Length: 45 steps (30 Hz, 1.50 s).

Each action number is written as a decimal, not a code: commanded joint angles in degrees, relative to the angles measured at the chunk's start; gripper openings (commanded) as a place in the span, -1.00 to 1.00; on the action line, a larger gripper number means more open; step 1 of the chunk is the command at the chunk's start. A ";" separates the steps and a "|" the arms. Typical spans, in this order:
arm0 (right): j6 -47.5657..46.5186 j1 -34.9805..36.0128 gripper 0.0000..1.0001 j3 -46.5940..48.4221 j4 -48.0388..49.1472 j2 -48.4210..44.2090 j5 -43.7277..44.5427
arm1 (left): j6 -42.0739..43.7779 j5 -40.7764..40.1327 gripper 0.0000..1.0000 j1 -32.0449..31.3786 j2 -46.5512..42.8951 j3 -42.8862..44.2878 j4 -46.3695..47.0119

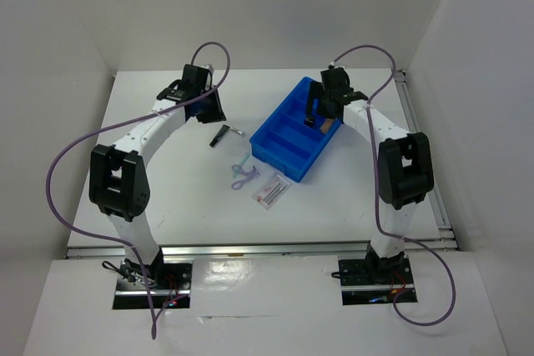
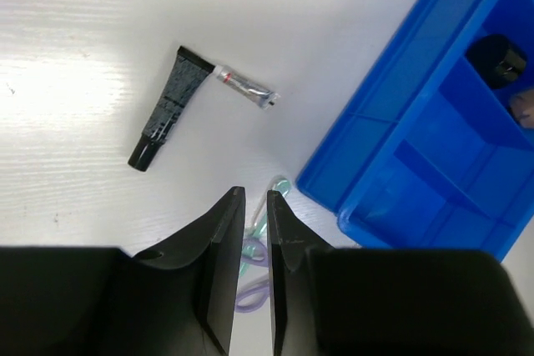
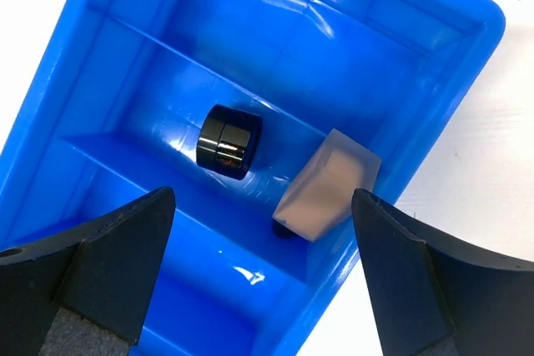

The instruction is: Organize the makeup

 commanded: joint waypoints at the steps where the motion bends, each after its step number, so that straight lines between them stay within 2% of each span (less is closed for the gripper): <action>1: -0.84 0.18 0.88 2.52 1.57 0.95 2.14 | 1.32 1.37 -0.38 1.07 -1.75 -1.12 -0.67; 11: -0.84 0.18 0.95 2.00 1.57 2.62 3.37 | 1.84 1.37 -0.38 1.07 -1.75 -1.65 -0.67; 21: -0.84 4.92 0.95 6.90 1.04 5.96 -3.12 | 1.84 1.37 -0.38 1.60 -1.75 -1.65 -0.67; 27: -4.44 7.65 0.95 9.55 3.06 5.96 -6.04 | 1.84 0.84 -0.38 1.60 -1.75 -1.03 -1.19; 32: -4.44 7.65 0.95 7.10 4.29 -0.27 -2.09 | 1.84 0.31 -0.38 1.60 -1.75 -1.03 -1.81; 37: -2.16 7.65 0.95 1.48 4.13 -8.69 -2.78 | 1.84 -1.44 -0.36 2.12 0.53 0.71 -2.42; 42: -0.23 7.12 1.00 -2.48 2.89 -15.30 -5.24 | -0.70 -5.74 -0.04 2.13 8.43 8.01 -6.81; 45: -0.22 7.12 1.00 -3.10 0.79 -18.29 -6.04 | 0.78 -8.47 0.04 2.13 15.29 14.68 -10.77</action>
